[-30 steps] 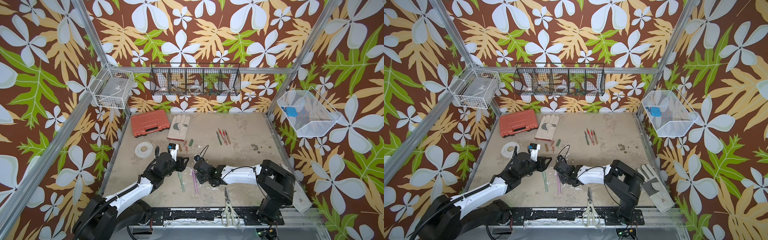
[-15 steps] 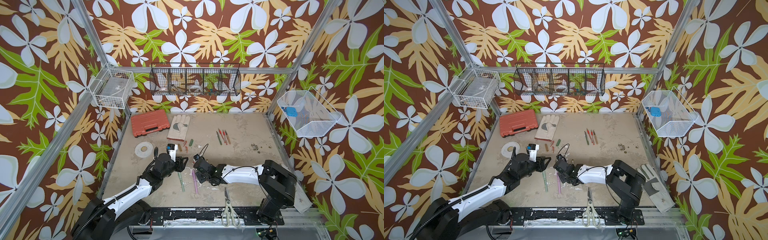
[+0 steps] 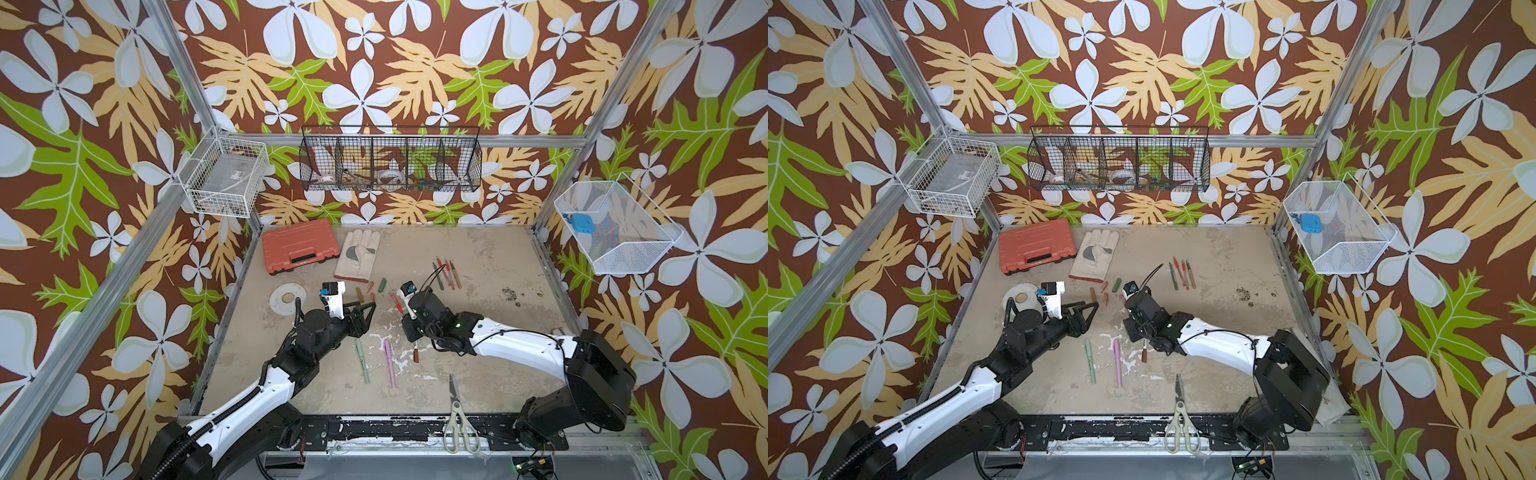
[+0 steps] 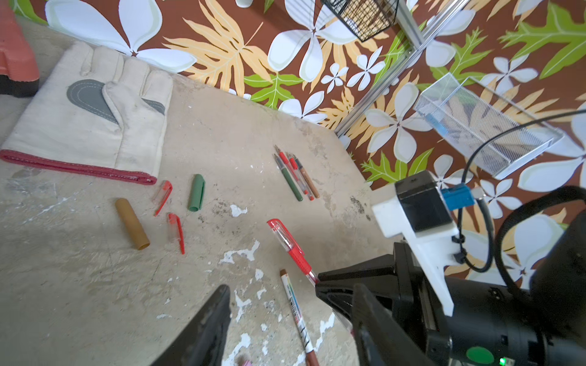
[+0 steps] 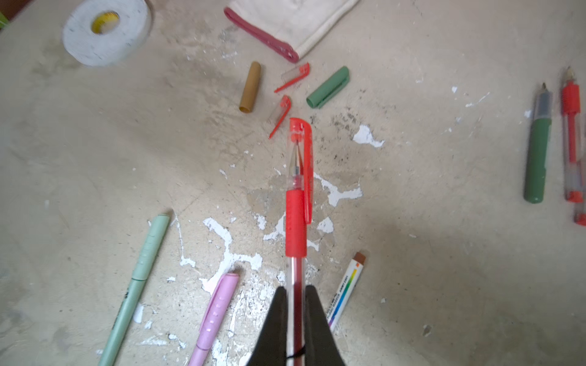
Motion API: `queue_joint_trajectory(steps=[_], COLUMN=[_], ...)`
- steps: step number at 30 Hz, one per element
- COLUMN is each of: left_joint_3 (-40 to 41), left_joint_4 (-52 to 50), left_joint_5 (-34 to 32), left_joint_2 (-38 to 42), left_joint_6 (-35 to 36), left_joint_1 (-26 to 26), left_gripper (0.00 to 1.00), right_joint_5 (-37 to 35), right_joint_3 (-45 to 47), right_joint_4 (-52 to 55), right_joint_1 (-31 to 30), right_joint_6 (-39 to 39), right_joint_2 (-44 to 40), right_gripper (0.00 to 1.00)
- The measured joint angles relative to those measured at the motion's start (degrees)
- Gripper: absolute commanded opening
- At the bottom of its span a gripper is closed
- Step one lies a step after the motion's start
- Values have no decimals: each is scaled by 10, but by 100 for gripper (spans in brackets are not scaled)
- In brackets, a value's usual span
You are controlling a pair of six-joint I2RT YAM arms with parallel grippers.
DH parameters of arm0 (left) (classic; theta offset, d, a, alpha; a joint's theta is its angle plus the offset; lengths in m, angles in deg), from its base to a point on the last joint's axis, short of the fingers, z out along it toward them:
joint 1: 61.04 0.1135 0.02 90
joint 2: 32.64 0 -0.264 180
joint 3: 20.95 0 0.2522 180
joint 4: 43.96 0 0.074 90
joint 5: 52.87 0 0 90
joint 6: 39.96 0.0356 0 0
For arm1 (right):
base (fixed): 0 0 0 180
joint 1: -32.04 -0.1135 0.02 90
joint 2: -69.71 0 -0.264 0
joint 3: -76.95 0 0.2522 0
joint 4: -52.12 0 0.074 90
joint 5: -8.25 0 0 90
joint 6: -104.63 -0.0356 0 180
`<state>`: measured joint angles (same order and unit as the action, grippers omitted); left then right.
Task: Remove pen caps from pens
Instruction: Pick up the pen from the center of the table, then pass the pen.
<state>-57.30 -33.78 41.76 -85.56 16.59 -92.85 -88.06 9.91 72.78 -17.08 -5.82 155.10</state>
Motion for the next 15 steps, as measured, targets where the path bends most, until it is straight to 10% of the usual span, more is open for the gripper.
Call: queue_joint_trajectory(steps=[15], left_joint_3=[-55], left_joint_4=[247], left_joint_5=[125], left_joint_2=[-190], left_joint_6=[-110], left_joint_1=[21], left_gripper=[71], right_joint_5=[143], right_joint_3=[-36], right_joint_4=[-3], right_joint_1=[72], right_joint_6=[72], right_joint_2=[-82], right_gripper=[10])
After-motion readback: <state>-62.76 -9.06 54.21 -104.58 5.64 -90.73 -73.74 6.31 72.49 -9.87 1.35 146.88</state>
